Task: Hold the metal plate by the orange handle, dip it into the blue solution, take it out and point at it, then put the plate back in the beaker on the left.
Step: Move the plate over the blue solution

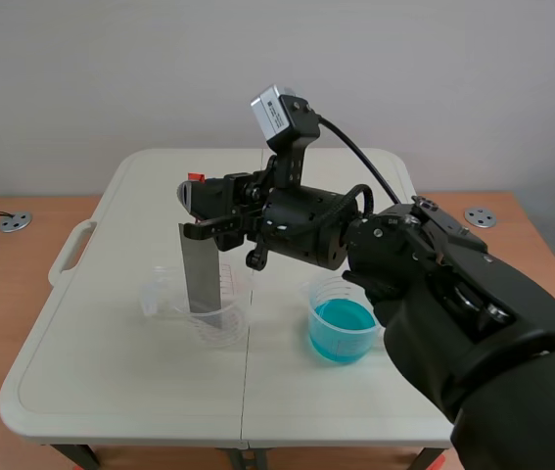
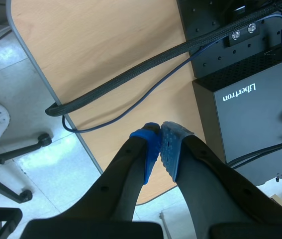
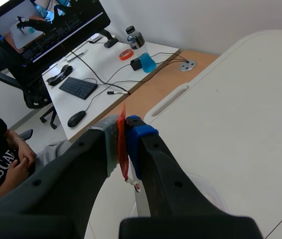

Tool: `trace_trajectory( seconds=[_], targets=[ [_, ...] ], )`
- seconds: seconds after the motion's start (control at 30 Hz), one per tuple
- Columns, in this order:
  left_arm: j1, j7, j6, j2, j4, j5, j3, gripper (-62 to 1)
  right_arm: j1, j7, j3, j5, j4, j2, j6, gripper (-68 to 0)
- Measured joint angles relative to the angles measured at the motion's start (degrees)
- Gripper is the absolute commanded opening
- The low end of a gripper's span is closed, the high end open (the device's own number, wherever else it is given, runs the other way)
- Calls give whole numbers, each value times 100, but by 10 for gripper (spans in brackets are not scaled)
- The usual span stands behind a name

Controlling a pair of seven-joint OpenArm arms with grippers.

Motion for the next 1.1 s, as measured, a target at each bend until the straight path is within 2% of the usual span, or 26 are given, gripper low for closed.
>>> trace_trajectory(
  seconds=[0.23,0.47,0.83,1.1],
  targets=[
    [0,0,0,0,0,0,0,-562,0,-2,0,-542,90,0,-2,-665],
    [0,0,0,0,0,0,0,-562,0,-149,0,-951,789,0,-2,-665],
    [-63,0,0,2,0,2,0,-562,-2,-809,0,-973,1915,0,0,-665],
    [-844,0,63,0,7,7,-133,-562,-2,-1421,0,-927,2684,0,2,-665]
  ],
)
